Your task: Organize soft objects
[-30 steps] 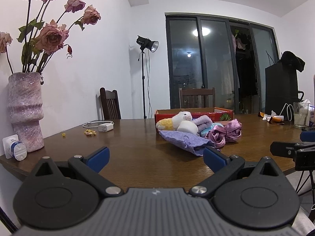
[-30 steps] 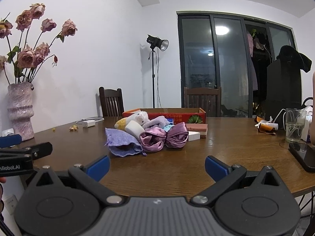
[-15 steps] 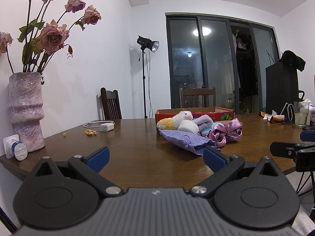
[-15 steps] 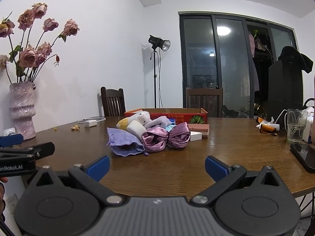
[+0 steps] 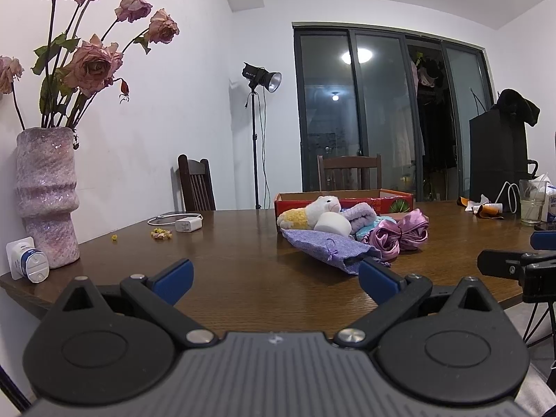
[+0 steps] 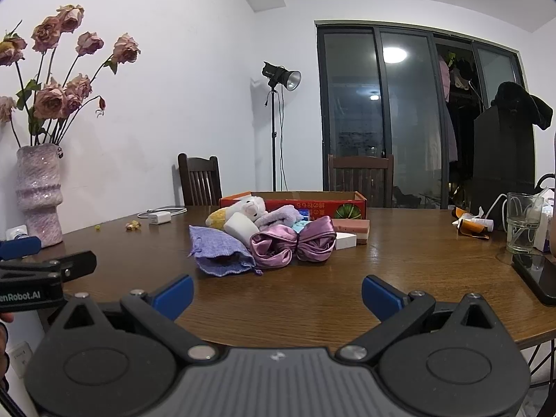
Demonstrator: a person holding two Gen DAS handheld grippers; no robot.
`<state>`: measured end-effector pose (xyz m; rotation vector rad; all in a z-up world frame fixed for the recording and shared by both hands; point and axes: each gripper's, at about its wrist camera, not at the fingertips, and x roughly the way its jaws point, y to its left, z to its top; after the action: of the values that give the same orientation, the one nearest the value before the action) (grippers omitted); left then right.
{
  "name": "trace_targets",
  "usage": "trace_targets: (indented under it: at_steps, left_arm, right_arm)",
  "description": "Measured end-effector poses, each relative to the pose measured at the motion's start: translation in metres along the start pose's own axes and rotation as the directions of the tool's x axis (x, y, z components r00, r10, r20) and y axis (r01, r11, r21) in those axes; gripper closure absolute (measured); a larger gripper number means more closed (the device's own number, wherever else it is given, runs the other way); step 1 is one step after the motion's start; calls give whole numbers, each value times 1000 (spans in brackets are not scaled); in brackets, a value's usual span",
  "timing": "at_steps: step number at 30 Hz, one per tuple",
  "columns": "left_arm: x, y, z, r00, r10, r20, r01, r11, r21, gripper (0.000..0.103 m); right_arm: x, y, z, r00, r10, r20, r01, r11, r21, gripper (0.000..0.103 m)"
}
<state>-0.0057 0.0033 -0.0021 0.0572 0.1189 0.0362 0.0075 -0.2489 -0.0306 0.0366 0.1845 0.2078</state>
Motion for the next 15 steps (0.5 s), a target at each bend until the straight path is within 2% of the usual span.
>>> trace_targets:
  at_steps: [15]
  left_arm:
    - [0, -1, 0, 1000, 0, -3, 0, 1000, -2, 0]
  right_arm:
    - [0, -1, -2, 1000, 4, 3, -4, 1000, 0, 0]
